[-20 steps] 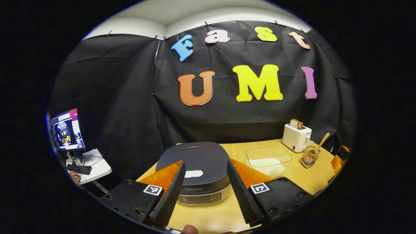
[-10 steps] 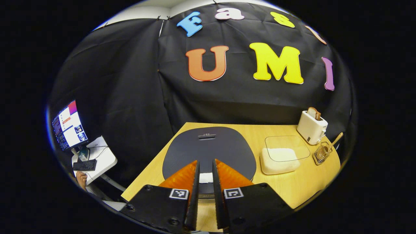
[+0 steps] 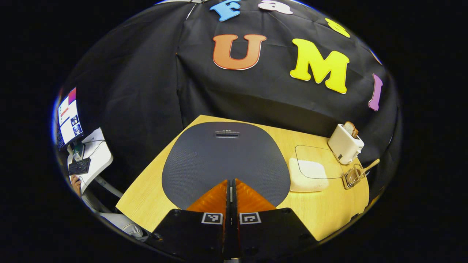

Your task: Close the left gripper, press the button to open the rice cooker; take a wooden spoon from the chopstick holder with the right hand, scoop a spoonful of rice and pour it into the rice cooker, then put the wooden spoon back into the chopstick holder.

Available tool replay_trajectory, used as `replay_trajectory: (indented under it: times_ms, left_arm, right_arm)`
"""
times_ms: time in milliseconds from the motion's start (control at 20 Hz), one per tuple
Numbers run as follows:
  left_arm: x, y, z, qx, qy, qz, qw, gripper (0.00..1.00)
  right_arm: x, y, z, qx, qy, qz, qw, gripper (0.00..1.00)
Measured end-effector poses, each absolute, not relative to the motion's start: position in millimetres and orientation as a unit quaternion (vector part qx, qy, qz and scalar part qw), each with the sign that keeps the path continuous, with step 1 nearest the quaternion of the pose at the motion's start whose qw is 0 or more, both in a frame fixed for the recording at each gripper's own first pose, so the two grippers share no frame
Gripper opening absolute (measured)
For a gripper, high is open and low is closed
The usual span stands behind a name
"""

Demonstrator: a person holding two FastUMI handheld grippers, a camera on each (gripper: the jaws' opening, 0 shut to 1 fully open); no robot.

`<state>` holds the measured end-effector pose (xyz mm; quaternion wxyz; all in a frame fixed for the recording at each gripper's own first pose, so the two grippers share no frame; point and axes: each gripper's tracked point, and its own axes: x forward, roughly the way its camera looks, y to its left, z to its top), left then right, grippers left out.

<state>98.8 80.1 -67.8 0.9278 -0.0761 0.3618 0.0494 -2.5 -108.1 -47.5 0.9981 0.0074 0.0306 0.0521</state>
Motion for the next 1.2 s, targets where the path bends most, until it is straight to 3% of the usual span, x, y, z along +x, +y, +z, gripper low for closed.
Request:
replay_trajectory:
  times_ms: [250, 450, 500, 550, 650, 700, 750, 850, 950, 1150, 1200]
  left_arm:
    - [95.2, 78.7, -72.9, -0.073, 0.378, 0.037, 0.922, 0.03]
    - [95.1, 81.9, -68.9, -0.038, 0.36, 0.05, 0.931, 0.03]
    - [97.2, 82.3, -62.8, -0.031, 0.348, 0.057, 0.935, 0.03]
    - [99.6, 81.6, -57.4, -0.026, 0.339, 0.063, 0.938, 0.03]
    - [105.9, 74.5, -40.1, -0.012, 0.312, 0.05, 0.949, 0.05]
    - [110.1, 72.5, -26.2, 0.002, 0.287, 0.045, 0.957, 0.18]
    - [113.7, 79.7, -7.7, 0.023, 0.256, 0.058, 0.965, 0.33]
    - [116.5, 89.7, 32.2, 0.042, 0.194, 0.082, 0.977, 0.7]
    - [110.7, 87.2, 65.4, 0.029, 0.148, 0.089, 0.985, 0.99]
    - [95.4, 75.4, 99.9, 0.028, 0.076, 0.072, 0.994, 1.0]
    - [88.3, 72.1, 100.7, 0.032, 0.062, 0.067, 0.995, 1.0]
  right_arm:
    - [1.3, -113.7, -54.2, 0.021, 0.036, 0.049, 0.998, 0.95]
    - [1.9, -123.5, -50.5, 0.029, 0.036, 0.039, 0.998, 0.95]
    - [0.4, -127.2, -44.9, 0.031, 0.03, 0.033, 0.999, 0.91]
    - [-1.1, -130.6, -41.4, 0.032, 0.024, 0.027, 0.999, 0.95]
    - [-2.9, -133.3, -35.2, 0.031, 0.016, 0.019, 0.999, 0.91]
    - [-4.4, -134.1, -32.0, 0.03, 0.014, 0.017, 0.999, 0.95]
    - [-5.5, -134.7, -30.1, 0.03, 0.012, 0.015, 0.999, 0.91]
    - [-8.3, -133.7, -24.7, 0.029, 0.009, 0.013, 0.999, 0.95]
    - [-12.3, -132.5, -18.3, 0.023, 0.003, 0.012, 1.0, 0.95]
    - [-16.4, -138.6, -10.5, 0.017, 0.0, 0.002, 1.0, 0.95]
    - [-16.7, -141.4, -7.6, 0.016, 0.001, -0.003, 1.0, 0.91]
